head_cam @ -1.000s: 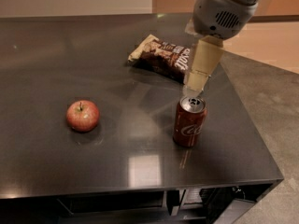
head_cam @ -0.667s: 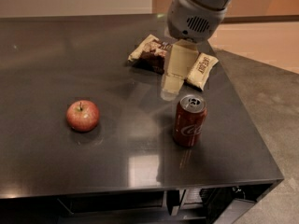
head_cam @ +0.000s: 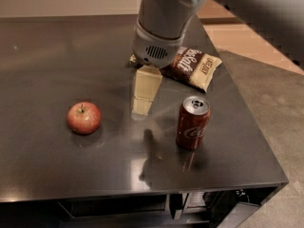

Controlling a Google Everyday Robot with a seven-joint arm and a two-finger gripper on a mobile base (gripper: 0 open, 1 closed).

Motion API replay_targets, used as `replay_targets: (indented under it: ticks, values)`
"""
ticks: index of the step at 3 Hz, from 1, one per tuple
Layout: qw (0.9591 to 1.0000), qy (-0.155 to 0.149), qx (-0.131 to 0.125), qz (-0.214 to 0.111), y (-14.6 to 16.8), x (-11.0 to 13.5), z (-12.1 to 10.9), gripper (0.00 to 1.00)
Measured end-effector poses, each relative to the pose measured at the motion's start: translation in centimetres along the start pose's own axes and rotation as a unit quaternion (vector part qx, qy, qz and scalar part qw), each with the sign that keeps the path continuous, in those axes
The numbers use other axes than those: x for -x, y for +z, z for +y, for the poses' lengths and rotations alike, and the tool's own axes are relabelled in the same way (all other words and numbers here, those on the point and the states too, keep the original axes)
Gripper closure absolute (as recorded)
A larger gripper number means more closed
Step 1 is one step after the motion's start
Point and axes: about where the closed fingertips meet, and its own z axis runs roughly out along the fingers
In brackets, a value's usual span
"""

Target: Move apple near coke can

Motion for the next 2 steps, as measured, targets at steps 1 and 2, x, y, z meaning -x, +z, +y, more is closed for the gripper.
replay_targets:
  ticks: [1, 2]
  values:
    - [0.9999, -0.012, 0.008, -0.002, 2.2, 3.2, 0.6, 0.0]
    - [0.9996, -0.021, 0.015, -0.009, 4.5, 6.3, 0.9, 0.0]
